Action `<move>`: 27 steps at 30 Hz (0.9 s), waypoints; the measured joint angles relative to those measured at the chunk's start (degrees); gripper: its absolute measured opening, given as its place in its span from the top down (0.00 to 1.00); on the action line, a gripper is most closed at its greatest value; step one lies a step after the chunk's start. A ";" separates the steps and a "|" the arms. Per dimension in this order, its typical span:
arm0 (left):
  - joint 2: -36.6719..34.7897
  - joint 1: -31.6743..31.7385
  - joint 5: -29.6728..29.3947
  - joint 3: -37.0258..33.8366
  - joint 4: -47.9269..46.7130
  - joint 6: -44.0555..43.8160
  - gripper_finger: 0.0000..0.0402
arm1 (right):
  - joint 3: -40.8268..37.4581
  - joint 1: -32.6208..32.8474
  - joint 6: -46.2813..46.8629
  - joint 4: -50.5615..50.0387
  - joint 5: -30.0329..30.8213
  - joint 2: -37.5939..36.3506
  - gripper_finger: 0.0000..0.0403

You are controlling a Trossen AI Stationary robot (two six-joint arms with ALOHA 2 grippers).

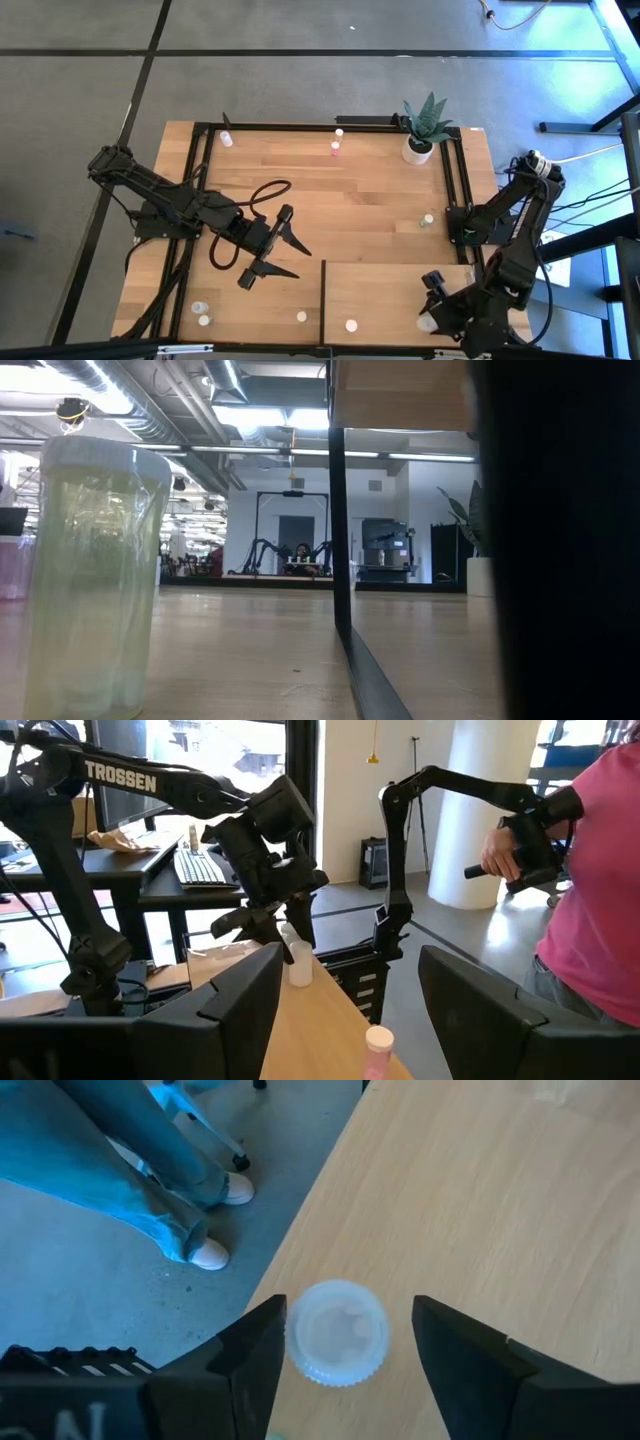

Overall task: Pick and place medicine bottles onto shelf by color
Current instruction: Put the bottom right transparent pill bottle on the shelf, then put the bottom yellow pill bottle on the shelf

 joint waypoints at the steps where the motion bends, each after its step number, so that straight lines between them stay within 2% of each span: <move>1: 0.00 0.00 0.00 0.00 0.00 0.00 0.43 | 0.00 0.00 0.11 0.03 0.00 -0.25 0.46; 9: 0.00 0.00 0.00 0.00 -0.04 0.00 0.43 | 0.07 -0.02 0.69 0.95 0.10 -2.71 0.46; 17: 0.00 0.00 -0.08 0.00 -0.20 0.00 0.43 | 0.07 0.00 2.91 1.11 5.82 -5.48 0.46; 22: -0.38 0.02 -6.69 -0.07 -0.26 -0.02 0.43 | 0.07 0.00 2.88 1.11 10.96 -8.06 0.46; 27: -2.34 0.33 -10.25 -0.07 -2.66 0.08 0.43 | 0.07 -0.13 2.81 1.09 15.74 -10.32 0.46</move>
